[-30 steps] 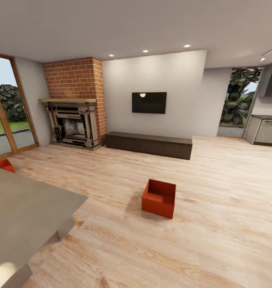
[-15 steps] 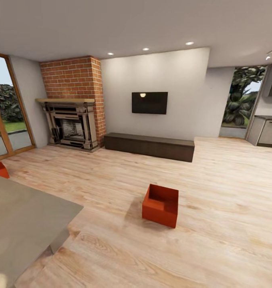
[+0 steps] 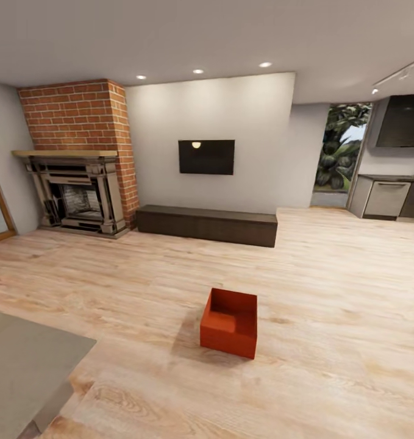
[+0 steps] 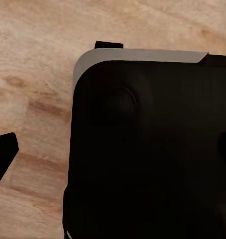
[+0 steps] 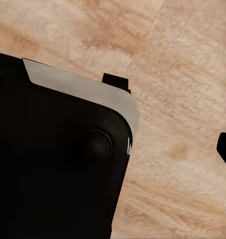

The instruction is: Move the two storage containers from the living room to the garage. In the garage, place one container on the floor and stack the other container on top of it (either order is fine).

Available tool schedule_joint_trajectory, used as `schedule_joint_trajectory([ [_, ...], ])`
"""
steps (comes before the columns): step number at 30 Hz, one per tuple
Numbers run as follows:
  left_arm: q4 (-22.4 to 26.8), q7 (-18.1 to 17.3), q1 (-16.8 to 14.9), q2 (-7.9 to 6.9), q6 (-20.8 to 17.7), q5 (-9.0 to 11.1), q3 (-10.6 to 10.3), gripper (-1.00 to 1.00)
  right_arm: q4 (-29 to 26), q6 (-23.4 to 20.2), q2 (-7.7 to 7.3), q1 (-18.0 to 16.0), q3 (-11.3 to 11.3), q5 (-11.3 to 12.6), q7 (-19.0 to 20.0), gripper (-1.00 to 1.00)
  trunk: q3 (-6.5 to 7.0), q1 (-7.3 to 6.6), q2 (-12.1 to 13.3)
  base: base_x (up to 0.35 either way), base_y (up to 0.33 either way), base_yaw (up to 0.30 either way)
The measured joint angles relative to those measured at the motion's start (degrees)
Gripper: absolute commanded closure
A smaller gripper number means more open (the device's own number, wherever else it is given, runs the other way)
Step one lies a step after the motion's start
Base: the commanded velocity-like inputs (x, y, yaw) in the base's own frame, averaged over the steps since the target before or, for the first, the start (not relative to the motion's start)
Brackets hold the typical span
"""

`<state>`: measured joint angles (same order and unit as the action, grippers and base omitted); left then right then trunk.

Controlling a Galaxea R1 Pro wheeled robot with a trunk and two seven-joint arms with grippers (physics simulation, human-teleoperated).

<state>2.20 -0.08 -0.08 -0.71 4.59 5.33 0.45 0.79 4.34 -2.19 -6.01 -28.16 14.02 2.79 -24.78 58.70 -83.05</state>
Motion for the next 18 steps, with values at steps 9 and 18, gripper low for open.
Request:
schedule_joint_trajectory([
  [9,0.0,0.0,0.0,0.0,0.0,0.0,0.0,-1.0,0.0,0.0,0.0,0.0,0.0,-0.2,0.0,-1.0,0.0,0.0,0.0,0.323,0.0,-0.053],
  [18,0.0,0.0,0.0,0.0,0.0,0.0,0.0,-1.0,0.0,0.0,0.0,0.0,0.0,-0.5,0.0,-1.0,0.0,0.0,0.0,0.323,0.0,-0.001],
])
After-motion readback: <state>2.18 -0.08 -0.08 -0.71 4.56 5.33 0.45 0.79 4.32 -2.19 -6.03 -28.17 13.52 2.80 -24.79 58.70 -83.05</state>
